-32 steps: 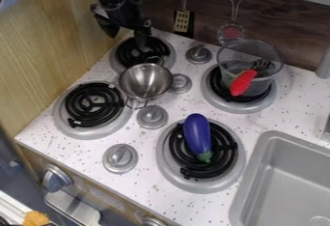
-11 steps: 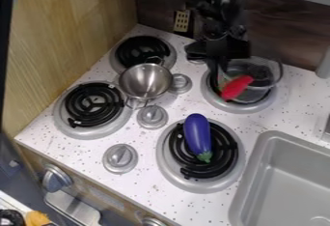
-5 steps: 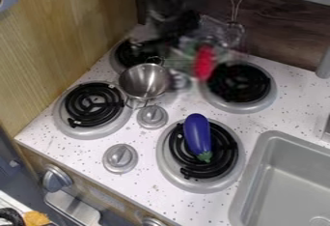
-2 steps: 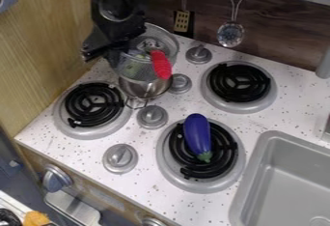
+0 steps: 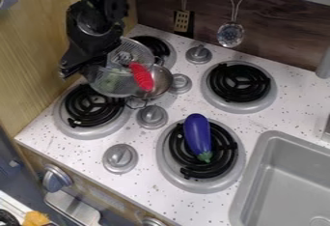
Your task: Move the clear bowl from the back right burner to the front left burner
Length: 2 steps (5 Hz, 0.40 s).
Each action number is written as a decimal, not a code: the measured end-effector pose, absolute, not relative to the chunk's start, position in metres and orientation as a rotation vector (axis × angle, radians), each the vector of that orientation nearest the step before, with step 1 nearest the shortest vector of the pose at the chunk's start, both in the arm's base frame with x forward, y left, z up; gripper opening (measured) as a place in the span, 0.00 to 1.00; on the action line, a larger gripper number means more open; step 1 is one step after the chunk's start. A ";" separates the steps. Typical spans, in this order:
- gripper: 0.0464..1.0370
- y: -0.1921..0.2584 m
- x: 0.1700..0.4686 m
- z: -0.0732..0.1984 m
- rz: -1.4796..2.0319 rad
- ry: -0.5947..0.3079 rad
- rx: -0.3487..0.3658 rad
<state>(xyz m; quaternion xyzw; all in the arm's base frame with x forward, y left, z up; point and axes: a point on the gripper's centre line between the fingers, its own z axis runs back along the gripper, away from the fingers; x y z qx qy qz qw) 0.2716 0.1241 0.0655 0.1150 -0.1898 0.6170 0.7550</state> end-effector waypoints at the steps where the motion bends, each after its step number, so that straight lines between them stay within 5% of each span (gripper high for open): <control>1: 0.02 0.135 0.258 0.061 1.401 -0.384 0.282; 2: 0.02 0.143 0.254 0.057 1.435 -0.393 0.285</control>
